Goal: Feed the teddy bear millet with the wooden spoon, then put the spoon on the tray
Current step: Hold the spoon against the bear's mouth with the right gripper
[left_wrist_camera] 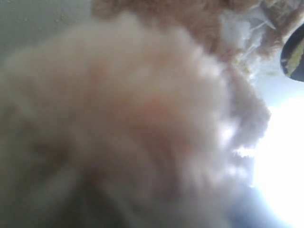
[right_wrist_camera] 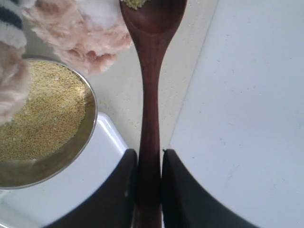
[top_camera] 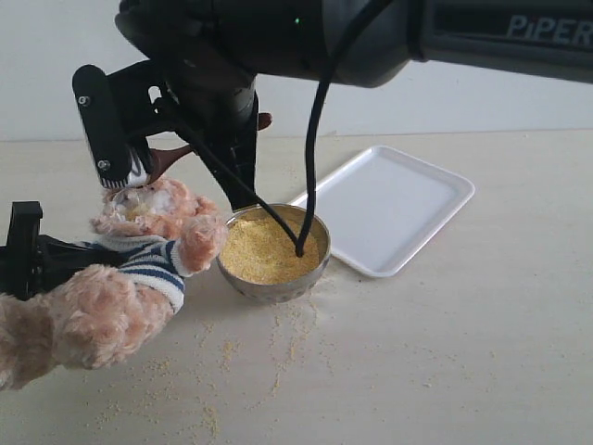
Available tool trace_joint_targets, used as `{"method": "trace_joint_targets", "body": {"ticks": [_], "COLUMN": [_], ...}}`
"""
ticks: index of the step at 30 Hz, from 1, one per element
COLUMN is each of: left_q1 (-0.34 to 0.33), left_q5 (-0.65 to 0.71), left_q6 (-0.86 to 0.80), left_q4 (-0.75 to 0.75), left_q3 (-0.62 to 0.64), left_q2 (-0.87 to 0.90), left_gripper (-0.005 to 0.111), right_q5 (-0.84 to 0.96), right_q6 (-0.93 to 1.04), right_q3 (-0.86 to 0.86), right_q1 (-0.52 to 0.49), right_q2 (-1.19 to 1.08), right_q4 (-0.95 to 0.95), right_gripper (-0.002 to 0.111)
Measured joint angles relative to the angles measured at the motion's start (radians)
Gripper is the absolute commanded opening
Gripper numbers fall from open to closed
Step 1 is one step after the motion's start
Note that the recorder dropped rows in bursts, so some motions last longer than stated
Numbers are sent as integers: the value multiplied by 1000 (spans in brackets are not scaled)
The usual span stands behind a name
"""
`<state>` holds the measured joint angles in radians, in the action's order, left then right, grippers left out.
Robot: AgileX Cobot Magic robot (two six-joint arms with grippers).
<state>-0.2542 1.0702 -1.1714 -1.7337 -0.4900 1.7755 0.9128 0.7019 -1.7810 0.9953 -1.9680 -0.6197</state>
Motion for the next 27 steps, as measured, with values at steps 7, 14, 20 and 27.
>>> {"method": "trace_joint_targets", "body": {"ticks": [7, 14, 20, 27], "left_q1": [0, 0, 0, 0], "left_q5": [0, 0, 0, 0], "left_q6": [0, 0, 0, 0], "left_q4": [0, 0, 0, 0], "left_q3": [0, 0, 0, 0], "left_q2": [0, 0, 0, 0], "left_gripper": [5, 5, 5, 5], "right_q5": [2, 2, -3, -26], "right_q6": [-7, -7, 56, 89], "right_q3": [0, 0, 0, 0], "right_q1": [0, 0, 0, 2], "right_q2": [0, 0, 0, 0], "right_q4": [-5, -6, 29, 20], "right_gripper": [0, 0, 0, 0]}}
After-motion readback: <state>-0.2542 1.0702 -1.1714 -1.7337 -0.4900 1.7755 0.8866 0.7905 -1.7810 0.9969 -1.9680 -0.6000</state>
